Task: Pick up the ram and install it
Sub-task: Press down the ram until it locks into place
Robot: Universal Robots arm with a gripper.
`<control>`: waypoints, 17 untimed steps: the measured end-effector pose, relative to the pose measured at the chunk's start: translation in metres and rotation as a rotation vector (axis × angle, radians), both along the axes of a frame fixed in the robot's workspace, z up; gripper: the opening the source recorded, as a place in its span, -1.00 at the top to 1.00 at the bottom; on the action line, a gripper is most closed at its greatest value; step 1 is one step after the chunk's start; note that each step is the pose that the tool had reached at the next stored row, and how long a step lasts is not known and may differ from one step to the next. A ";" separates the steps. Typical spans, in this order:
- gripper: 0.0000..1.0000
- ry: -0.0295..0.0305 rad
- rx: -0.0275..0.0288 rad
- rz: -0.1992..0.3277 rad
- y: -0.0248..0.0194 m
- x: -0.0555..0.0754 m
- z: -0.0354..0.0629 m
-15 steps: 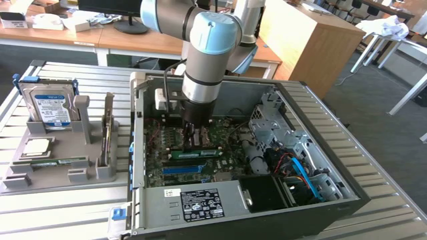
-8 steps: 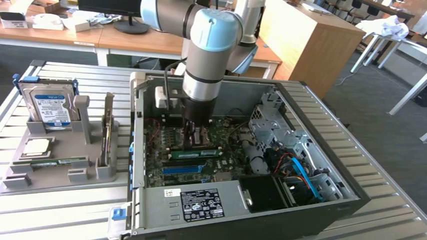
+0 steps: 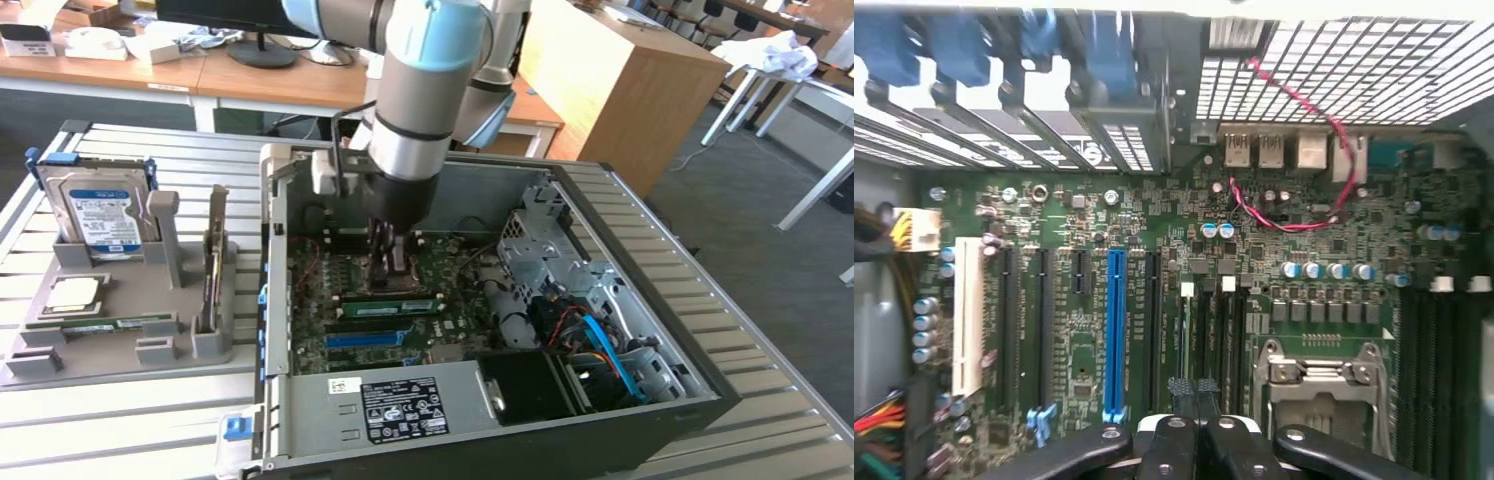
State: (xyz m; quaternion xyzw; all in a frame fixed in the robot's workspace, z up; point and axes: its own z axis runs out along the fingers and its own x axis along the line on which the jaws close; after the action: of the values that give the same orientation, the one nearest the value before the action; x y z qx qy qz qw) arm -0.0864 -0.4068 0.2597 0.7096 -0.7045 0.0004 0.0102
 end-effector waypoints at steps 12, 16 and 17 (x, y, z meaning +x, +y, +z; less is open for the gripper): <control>0.80 0.0001 -0.0015 0.000 0.0000 0.000 0.0448; 0.80 0.0000 -0.0019 0.000 0.0000 0.000 0.0591; 0.80 0.0000 -0.0020 0.000 0.0000 0.000 0.0623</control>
State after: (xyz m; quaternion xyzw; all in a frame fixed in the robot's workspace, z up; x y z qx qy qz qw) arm -0.0864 -0.4068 0.3220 0.7096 -0.7045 0.0011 0.0110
